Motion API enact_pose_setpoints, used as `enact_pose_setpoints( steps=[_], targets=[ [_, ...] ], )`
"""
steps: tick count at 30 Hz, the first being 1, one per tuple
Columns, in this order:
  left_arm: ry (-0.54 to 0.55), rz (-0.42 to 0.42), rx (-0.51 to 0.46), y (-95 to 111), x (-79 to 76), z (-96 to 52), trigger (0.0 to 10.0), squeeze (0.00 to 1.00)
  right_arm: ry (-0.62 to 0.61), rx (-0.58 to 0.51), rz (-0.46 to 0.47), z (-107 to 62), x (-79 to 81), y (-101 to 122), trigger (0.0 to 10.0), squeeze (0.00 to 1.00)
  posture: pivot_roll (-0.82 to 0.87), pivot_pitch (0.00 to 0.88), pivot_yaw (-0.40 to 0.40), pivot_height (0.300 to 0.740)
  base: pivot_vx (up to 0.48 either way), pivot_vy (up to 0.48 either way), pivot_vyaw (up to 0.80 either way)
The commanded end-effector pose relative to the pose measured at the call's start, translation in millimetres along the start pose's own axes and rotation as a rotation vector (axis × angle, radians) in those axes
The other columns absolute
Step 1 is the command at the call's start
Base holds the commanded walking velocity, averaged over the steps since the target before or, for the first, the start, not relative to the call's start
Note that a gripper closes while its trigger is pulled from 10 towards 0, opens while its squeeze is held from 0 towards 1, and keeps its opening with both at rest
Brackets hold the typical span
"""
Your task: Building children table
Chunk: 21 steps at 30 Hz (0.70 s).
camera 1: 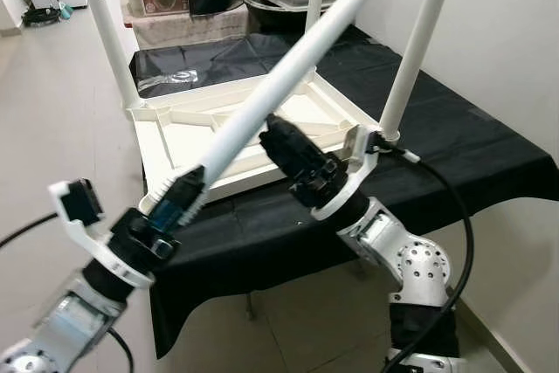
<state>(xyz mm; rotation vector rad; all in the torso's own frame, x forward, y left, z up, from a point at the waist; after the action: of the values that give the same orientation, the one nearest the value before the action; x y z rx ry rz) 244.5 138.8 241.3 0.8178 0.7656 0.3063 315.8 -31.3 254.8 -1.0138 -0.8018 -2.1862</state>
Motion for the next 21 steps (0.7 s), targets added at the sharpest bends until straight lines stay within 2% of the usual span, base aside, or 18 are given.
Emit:
enact_pose_setpoints(
  steps=[1, 10, 21],
  targets=[
    [-0.026, -0.010, 0.003, -5.3, -8.8, 2.4, 10.0, 0.00, -0.003, 0.013, 0.016, 0.8, -0.3, -6.4, 10.0, 0.00, 0.02, 0.104, -0.014, 0.740, 0.000, 0.000, 0.00],
    [-0.044, -0.054, 0.029, -17.6, -16.3, 5.3, 10.0, 0.00, -0.028, 0.028, 0.005, 3.9, -4.4, -8.4, 10.0, 0.00, 0.02, 0.103, -0.012, 0.740, 0.000, 0.000, 0.00],
    [-0.011, -0.090, 0.058, -27.6, -16.5, -6.7, 10.0, 0.00, -0.100, -0.036, -0.030, 7.0, -15.0, 8.2, 10.0, 0.00, 0.02, 0.100, -0.012, 0.740, 0.000, 0.000, 0.00]
  ],
)
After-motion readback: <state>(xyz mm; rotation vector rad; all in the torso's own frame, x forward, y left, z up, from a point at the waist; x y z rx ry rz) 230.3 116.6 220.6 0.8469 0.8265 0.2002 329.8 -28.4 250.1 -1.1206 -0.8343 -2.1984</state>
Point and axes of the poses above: a point about 5 cm out from each wrist's last joint towards the gripper, its own z axis pointing out of the wrist towards the gripper, its own y axis along the axis of the wrist's last joint, x = y × z, the point moved 5 cm from there along z, pointing out of the wrist towards the gripper, and after that the axes turned 15 degrees about z, right-handed, at the moved point
